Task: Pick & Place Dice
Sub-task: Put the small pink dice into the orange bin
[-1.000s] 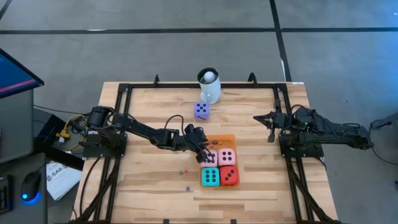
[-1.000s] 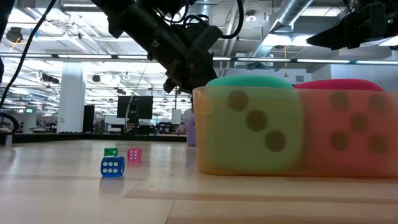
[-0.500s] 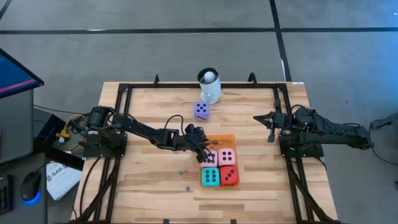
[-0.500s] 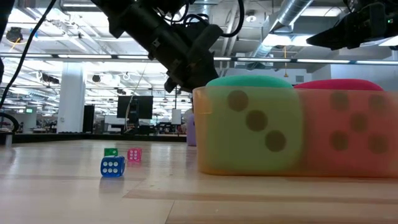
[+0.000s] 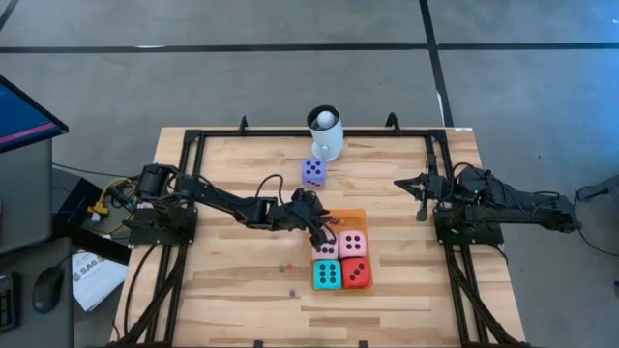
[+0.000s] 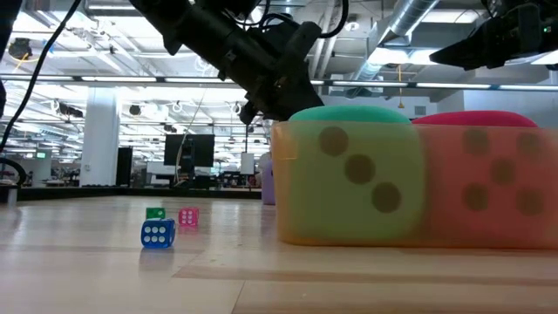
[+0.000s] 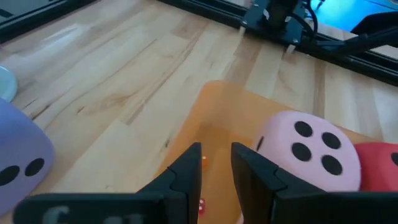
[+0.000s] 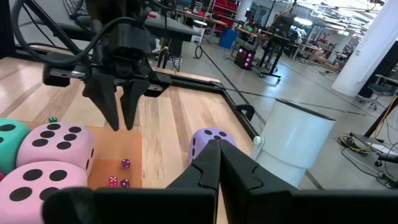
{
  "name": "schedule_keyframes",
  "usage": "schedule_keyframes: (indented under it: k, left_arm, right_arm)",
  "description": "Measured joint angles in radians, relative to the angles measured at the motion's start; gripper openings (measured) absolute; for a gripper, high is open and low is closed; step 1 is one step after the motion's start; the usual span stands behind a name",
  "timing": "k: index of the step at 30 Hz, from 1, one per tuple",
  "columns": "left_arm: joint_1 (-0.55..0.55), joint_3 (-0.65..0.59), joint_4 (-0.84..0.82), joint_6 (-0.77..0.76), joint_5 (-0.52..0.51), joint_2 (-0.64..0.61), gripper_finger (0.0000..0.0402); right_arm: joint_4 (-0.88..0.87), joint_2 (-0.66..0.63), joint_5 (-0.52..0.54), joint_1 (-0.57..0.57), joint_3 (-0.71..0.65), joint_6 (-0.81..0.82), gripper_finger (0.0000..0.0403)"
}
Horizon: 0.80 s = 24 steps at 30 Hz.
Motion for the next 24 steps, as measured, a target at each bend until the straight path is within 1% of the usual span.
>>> schedule_keyframes:
  k: [24]
  left_arm:
    - [0.012,0.000,-0.002,0.000,0.000,0.000,0.0076]
  right_arm:
    - [0.000,0.000,0.000,0.000,0.000,0.000,0.0000]
